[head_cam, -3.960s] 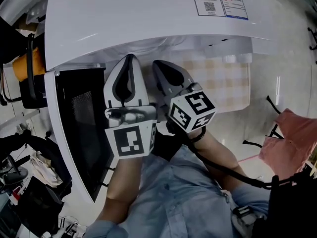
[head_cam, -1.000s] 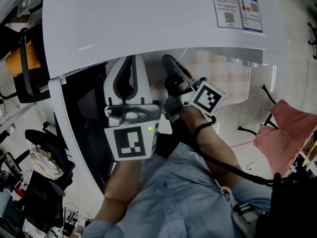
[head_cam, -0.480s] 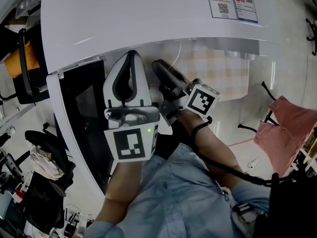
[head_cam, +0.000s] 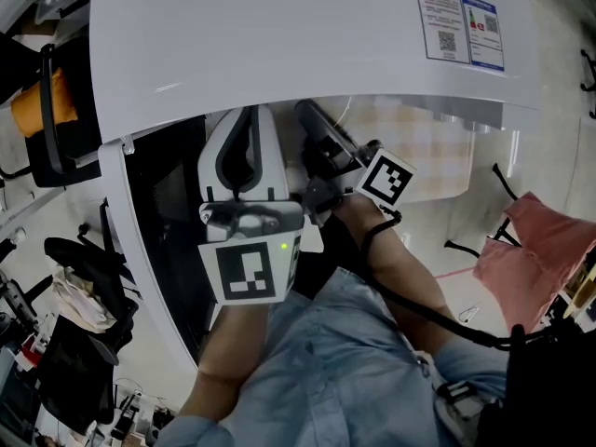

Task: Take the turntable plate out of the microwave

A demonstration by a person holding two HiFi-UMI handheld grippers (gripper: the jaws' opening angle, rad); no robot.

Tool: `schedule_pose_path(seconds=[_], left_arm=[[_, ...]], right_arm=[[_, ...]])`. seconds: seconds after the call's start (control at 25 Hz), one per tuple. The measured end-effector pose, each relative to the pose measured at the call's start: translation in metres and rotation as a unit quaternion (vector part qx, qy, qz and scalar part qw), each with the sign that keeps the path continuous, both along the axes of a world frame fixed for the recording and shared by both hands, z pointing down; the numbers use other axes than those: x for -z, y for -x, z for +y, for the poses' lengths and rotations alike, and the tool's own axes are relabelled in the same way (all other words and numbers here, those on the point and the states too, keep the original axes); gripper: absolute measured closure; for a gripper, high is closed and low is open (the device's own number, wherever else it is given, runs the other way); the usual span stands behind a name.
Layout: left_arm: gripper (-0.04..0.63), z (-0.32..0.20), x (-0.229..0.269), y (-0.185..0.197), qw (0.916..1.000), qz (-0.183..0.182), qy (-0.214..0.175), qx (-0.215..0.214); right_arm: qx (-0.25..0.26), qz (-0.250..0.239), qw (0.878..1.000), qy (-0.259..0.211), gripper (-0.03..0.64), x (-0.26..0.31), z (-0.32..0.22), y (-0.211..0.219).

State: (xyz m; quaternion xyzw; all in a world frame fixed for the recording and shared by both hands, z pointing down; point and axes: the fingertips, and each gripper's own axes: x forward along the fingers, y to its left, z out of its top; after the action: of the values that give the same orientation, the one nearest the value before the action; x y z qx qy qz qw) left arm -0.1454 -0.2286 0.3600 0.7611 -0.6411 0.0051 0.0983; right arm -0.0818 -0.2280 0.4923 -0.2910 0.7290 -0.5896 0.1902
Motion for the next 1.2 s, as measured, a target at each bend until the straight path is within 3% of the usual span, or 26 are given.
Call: schedule_pose_path(seconds=[0.12,0.32,0.56,0.76,1.2], left_arm=[[0.588,0.0,0.001,-0.001,1.0,0.002,0.002,-0.001],[0.588,0.003,0.004,-0.002,1.0,0.004,0.005,-0.005],[0.588,0.013,0.012,-0.002,0.9999,0.011,0.007,-0.01],[0.588,0.026,0.016,-0.002,0.9998,0.019,0.005,-0.003],[0.588,0.101,0.028,-0.038,0.9997,0.008,-0.017,0.018]], right_arm=[[0.008,-0.006,1.0,-0.004,0.562,-0.002,-0.003,0.003],[-0.003,-0.047,0.999,0.02,0.586,-0.002,-0.003,0.002],[-0.004,-0.043,0.999,0.024,0.591,0.008,0.013,-0.005],[-0.012,-0.068,0.997,0.03,0.591,0.025,0.028,-0.01],[0.002,-0.069,0.997,0.015,0.591,0.038,0.098,-0.052]])
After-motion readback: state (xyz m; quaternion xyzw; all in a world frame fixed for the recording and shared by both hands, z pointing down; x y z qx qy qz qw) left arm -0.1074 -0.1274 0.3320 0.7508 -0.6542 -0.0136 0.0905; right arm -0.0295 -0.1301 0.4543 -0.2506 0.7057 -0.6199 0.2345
